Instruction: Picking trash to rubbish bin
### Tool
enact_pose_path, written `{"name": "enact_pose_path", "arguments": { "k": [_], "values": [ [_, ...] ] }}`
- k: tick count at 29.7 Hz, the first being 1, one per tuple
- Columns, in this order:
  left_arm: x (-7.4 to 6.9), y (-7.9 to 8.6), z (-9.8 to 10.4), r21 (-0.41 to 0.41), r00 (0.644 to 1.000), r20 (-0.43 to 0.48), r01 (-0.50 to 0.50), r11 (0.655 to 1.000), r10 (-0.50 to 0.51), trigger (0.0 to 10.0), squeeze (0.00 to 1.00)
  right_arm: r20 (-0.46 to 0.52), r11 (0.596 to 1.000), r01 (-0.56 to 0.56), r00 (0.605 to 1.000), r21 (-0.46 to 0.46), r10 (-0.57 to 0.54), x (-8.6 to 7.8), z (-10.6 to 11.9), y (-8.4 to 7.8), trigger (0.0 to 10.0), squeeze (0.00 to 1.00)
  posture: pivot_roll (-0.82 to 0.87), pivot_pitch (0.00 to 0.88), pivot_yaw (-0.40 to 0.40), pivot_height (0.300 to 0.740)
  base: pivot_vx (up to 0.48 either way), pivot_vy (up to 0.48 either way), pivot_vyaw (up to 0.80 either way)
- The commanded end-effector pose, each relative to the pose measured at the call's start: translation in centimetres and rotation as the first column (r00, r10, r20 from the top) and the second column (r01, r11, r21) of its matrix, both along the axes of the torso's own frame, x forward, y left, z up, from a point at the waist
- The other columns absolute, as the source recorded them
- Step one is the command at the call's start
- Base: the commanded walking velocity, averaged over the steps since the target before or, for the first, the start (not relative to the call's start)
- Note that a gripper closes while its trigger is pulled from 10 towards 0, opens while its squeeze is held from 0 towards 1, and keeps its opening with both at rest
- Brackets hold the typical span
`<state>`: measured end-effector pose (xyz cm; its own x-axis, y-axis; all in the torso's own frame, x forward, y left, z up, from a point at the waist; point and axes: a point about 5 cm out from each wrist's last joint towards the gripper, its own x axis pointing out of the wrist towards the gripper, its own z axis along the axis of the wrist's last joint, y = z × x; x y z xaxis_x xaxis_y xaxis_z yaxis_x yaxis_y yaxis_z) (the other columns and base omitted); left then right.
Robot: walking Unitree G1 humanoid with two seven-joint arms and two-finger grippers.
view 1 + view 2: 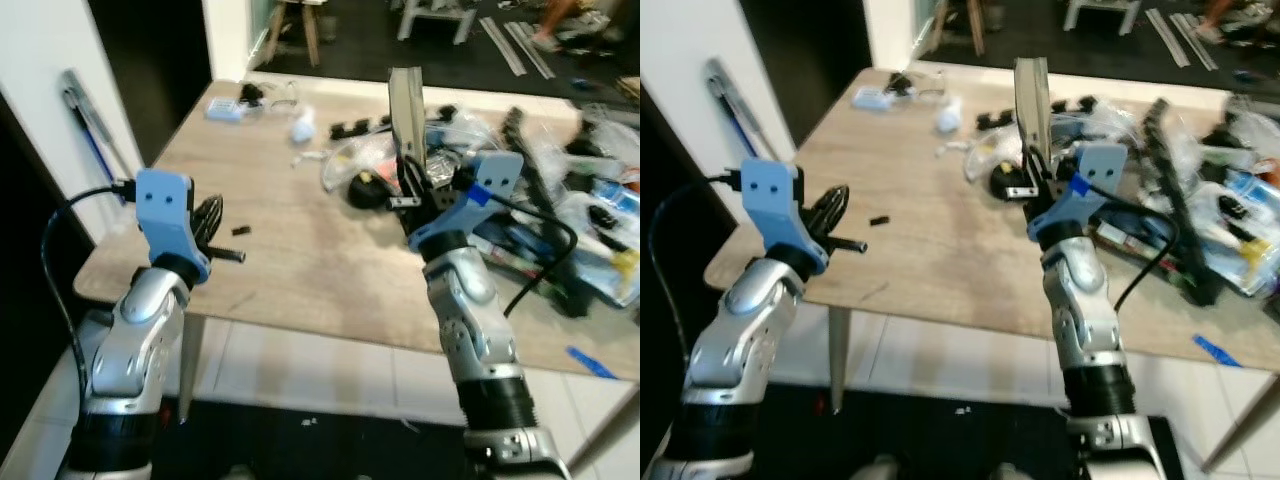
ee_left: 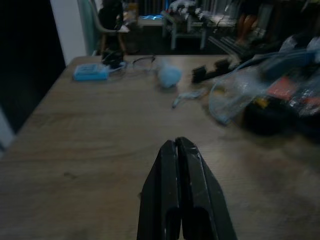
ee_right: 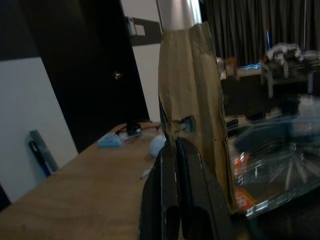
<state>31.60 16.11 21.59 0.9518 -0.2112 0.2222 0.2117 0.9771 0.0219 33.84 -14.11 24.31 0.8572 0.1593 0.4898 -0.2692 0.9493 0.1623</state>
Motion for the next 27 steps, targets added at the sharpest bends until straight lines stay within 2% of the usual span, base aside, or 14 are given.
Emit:
{"name": "enact_pose_path", "arguments": {
  "k": [1,6,11,21,27],
  "values": [
    [-0.1,0.0,-0.5,0.022,1.000,-0.028,0.007,1.000,-0.006,10.0,0.00,-0.025,1.000,0.007,1.000,-0.009,-0.008,-0.3,-0.7,0.0,10.0,0.00,0.02,0.163,0.010,0.740,0.000,0.000,0.00],
    [-0.2,-0.4,-0.9,0.052,0.998,-0.047,0.031,0.998,-0.028,10.0,0.00,-0.038,1.000,0.013,0.999,0.000,-0.013,-0.6,-1.2,0.0,10.0,0.00,0.02,0.166,0.016,0.740,0.000,-0.463,0.00],
    [-0.1,-0.2,-1.3,0.032,0.997,-0.077,0.000,0.999,0.003,10.0,0.00,-0.048,1.000,0.024,0.999,0.005,-0.024,-0.8,-1.5,-0.2,10.0,0.00,0.01,0.165,0.021,0.740,0.000,0.000,0.00],
    [0.1,0.4,-2.1,0.088,0.993,-0.097,-0.061,0.994,0.070,10.0,0.00,-0.099,0.999,0.030,0.995,-0.016,-0.031,-0.7,-2.1,-0.2,10.0,0.00,0.02,0.165,0.019,0.740,0.000,0.000,0.00],
    [0.1,1.2,-2.4,0.101,0.985,-0.115,-0.115,0.988,0.127,10.0,0.00,-0.129,0.996,0.016,0.991,-0.082,-0.026,0.0,-2.1,0.3,10.0,0.00,0.02,0.166,0.015,0.740,0.000,0.000,0.00]
  ]
}}
